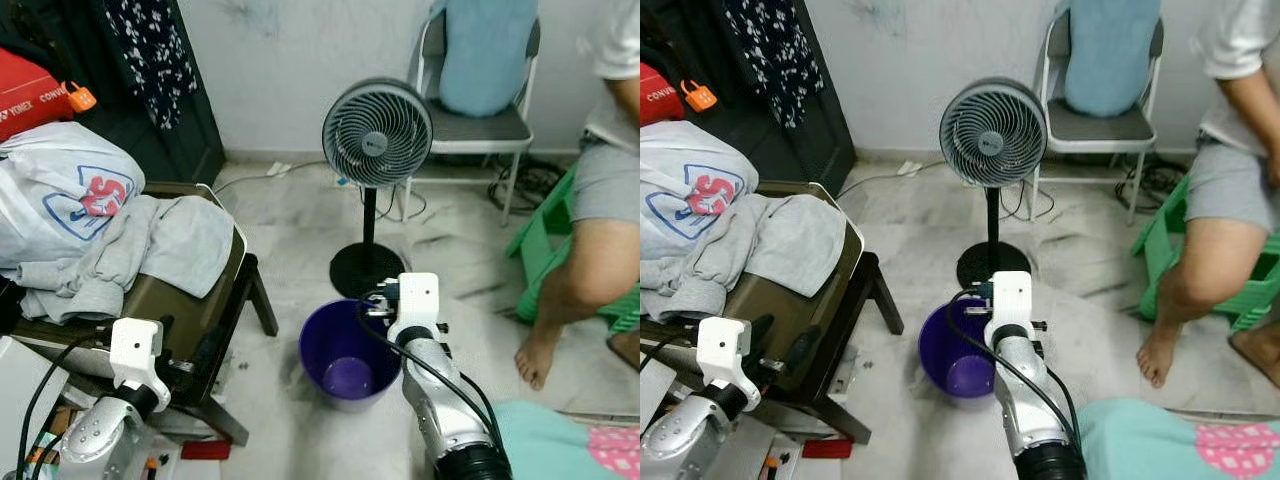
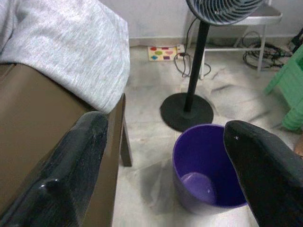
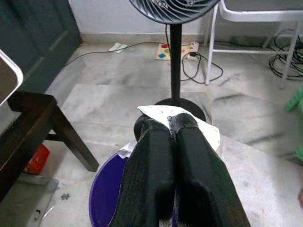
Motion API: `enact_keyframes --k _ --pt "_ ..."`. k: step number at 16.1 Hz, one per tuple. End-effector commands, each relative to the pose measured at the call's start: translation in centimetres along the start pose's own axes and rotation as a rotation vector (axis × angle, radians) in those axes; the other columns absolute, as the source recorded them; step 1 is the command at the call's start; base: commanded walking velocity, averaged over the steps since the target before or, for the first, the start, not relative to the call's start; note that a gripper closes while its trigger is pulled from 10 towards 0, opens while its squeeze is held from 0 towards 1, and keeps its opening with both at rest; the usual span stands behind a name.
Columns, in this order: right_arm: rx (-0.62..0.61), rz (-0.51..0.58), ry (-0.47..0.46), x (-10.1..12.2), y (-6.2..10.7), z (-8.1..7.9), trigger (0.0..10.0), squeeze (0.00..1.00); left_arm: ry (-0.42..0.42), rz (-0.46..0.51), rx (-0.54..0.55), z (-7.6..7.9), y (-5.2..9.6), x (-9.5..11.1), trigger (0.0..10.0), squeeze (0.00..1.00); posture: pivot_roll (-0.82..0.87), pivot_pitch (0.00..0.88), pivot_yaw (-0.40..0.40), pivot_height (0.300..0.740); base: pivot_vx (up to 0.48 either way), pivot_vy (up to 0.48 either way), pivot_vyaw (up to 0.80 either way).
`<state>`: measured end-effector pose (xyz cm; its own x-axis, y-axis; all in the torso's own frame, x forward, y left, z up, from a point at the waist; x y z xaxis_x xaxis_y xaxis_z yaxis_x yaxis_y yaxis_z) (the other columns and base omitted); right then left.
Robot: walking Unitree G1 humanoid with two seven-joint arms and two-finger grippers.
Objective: Clean up the room
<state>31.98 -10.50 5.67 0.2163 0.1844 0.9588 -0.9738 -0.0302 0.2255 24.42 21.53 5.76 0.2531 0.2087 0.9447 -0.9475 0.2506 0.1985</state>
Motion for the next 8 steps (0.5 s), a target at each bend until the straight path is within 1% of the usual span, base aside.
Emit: enact_keyframes --k 1,2,3,4,5,6,8 --pt "0.008 0.029 -0.021 0.9 -0.1 -0.5 10.0 0.00 -0.001 0.014 -0.005 0.2 0.1 0.7 10.0 0.00 -0.03 0.137 0.103 0.740 0.000 0.000 0.00" --pt "0.011 0.040 -0.023 1.1 0.0 -0.6 10.0 0.00 0.007 0.025 -0.012 0.5 -0.1 0.9 10.0 0.00 -0.03 0.136 0.103 0.740 0.000 0.000 0.00" --pt "0.012 0.115 -0.031 2.9 0.5 -0.3 10.0 0.00 0.061 0.085 -0.007 1.6 -0.7 2.1 10.0 0.00 -0.03 0.123 0.099 0.740 0.000 0.000 0.00" --pt "0.012 0.138 -0.034 3.4 0.8 -0.2 10.0 0.00 0.075 0.101 -0.003 1.9 -0.9 2.4 10.0 0.00 -0.04 0.120 0.098 0.740 0.000 0.000 0.00" --pt "0.015 0.193 -0.013 4.5 1.7 0.4 10.0 0.00 0.096 0.138 -0.017 3.3 -1.1 3.1 10.0 0.00 -0.05 0.106 0.091 0.740 0.000 0.000 0.00" --pt "0.011 0.217 0.003 5.0 2.5 1.2 10.0 0.00 0.123 0.160 -0.035 4.6 -1.4 3.4 10.0 0.00 -0.07 0.087 0.081 0.740 0.000 0.000 0.00" --pt "0.003 0.224 0.031 5.0 2.9 2.2 10.0 0.00 0.153 0.172 -0.072 6.1 -1.8 3.3 10.0 0.00 -0.08 0.074 0.074 0.740 0.000 0.000 0.00"
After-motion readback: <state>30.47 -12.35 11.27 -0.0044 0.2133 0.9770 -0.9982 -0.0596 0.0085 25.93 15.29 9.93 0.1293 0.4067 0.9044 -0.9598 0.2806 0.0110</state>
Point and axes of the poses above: a point about 5 cm out from each wrist's last joint towards the gripper, its own y axis pointing back from the gripper into the wrist, its own x axis along the axis of the wrist's last joint, z = x × y, the point moved 2 cm from there along -y, pointing out of the wrist towards the gripper, and after that the axes turned 11 degrees about y, right-handed, at the moved point
